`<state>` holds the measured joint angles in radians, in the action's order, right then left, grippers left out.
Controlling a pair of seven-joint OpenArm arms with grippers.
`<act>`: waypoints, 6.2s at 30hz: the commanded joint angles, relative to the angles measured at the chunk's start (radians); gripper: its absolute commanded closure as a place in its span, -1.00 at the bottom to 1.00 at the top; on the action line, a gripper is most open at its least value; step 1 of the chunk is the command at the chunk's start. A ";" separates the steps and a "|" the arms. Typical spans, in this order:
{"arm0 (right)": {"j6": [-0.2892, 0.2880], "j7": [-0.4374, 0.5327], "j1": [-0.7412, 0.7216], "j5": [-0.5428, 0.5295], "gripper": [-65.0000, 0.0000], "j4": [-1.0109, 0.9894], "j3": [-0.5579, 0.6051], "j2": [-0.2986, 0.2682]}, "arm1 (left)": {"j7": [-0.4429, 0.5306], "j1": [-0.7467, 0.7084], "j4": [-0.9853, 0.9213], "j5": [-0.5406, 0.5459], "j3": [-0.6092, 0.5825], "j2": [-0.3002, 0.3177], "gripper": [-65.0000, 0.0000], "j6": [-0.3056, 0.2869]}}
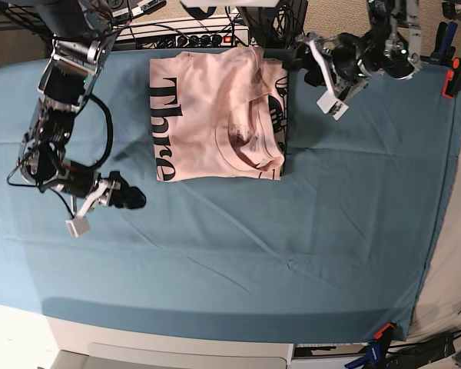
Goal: Fold the T-shirt properly
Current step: 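Grasp the folded stack edges with both grippers, then rotate and square the folded stack with both grippers, then release, then press the stack edges with both grippers to tidy the fold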
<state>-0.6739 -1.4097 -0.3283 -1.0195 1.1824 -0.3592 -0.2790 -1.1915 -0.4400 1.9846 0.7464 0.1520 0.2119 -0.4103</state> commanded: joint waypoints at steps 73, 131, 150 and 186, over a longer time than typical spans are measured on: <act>-0.018 0.013 0.087 -0.169 1.00 0.034 0.338 -0.034 | 0.074 0.131 0.004 -0.150 -0.200 -0.064 1.00 0.024; -0.024 0.013 0.386 -0.464 1.00 0.435 0.019 0.188 | -0.025 0.735 -0.363 0.070 -0.253 0.299 1.00 -0.013; -0.024 0.013 0.660 -0.464 1.00 0.668 0.152 0.326 | -0.012 0.547 -0.220 0.141 -0.252 0.168 1.00 -0.060; -0.024 0.013 0.780 -0.034 1.00 0.798 -0.003 0.251 | 0.169 0.678 -0.237 -0.488 -0.251 0.196 1.00 0.212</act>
<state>-0.6964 -1.4101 0.4484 -1.0325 1.9663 -0.3592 -0.0193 -1.0340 0.2180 1.7298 0.2665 -0.1059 0.4015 -0.2016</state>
